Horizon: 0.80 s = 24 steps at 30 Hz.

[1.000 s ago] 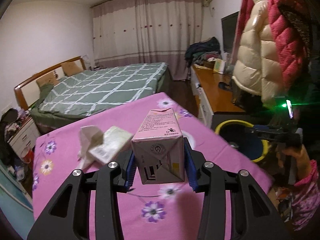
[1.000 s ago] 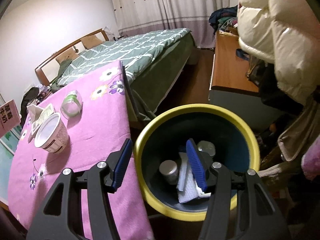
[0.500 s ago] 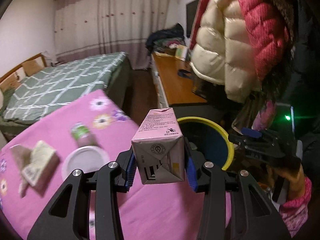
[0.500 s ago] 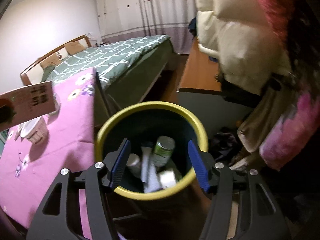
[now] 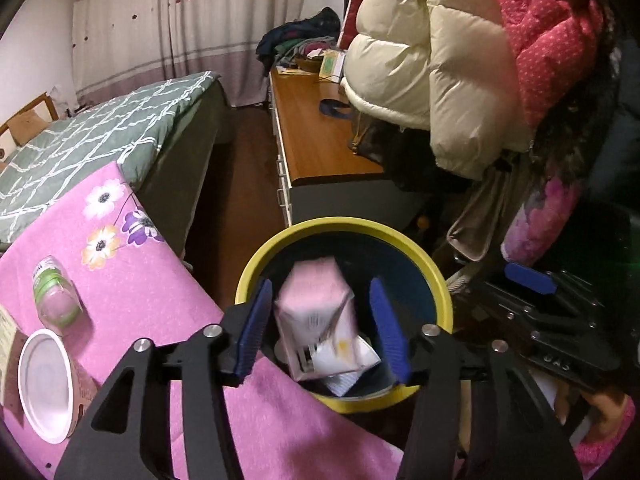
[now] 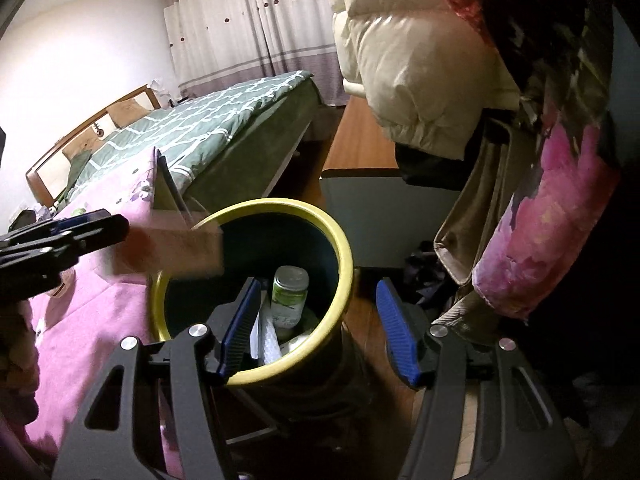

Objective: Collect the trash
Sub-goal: 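Move the right tool back over the table while the left tool returns too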

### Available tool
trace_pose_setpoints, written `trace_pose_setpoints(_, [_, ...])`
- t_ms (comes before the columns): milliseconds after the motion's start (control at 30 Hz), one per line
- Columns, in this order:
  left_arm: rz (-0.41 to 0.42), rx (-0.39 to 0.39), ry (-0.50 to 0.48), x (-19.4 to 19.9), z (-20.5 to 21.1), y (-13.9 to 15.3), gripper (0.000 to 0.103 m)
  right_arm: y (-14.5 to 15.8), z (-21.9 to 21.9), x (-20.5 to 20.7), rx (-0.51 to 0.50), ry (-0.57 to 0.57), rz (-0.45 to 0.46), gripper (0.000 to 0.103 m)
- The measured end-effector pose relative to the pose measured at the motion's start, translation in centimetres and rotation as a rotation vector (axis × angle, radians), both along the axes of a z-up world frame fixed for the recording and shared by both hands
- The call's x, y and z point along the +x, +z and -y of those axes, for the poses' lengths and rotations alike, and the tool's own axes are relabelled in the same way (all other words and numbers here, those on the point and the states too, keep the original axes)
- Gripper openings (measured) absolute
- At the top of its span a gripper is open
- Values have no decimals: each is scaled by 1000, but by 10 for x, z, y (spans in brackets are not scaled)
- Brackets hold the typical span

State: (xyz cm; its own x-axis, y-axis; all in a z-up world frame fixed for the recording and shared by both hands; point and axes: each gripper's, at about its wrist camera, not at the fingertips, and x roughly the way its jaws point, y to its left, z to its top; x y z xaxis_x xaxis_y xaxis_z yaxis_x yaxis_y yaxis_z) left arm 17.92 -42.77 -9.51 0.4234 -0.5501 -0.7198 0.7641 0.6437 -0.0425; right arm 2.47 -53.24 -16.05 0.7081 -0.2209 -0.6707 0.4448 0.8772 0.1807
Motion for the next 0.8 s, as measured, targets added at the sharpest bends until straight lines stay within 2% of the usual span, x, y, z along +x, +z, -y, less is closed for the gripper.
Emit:
trace_pose_setpoints(33, [5,-8,4,-1,-2,1,68,-1,0,1,1,0,-2,58])
trace_pose_setpoints(67, [18,-19,11,-3,-5,5,71,0,0,2,2,0,-2,58])
trace_pose_setpoints(233, [79,-67,55,-9,-41,29,72,-1,-6,9,7,23,-5,58])
trace_pose_setpoints(400, [117,-115,155,-10,-103,52,77,3,-24,28,-1,84,-6,58])
trace_pose_setpoints(600, [178,-129,378,-1,-206,62,82,13,-69,59,-23,203,-3,58])
trace_pose_setpoints(667, [198,-121,482,6,-248,60,82,20,-89,73,-40,245,2,58])
trace_pose_setpoints(800, [190,-124,656,22,-323,51,82,33,-127,94,-57,318,17,58])
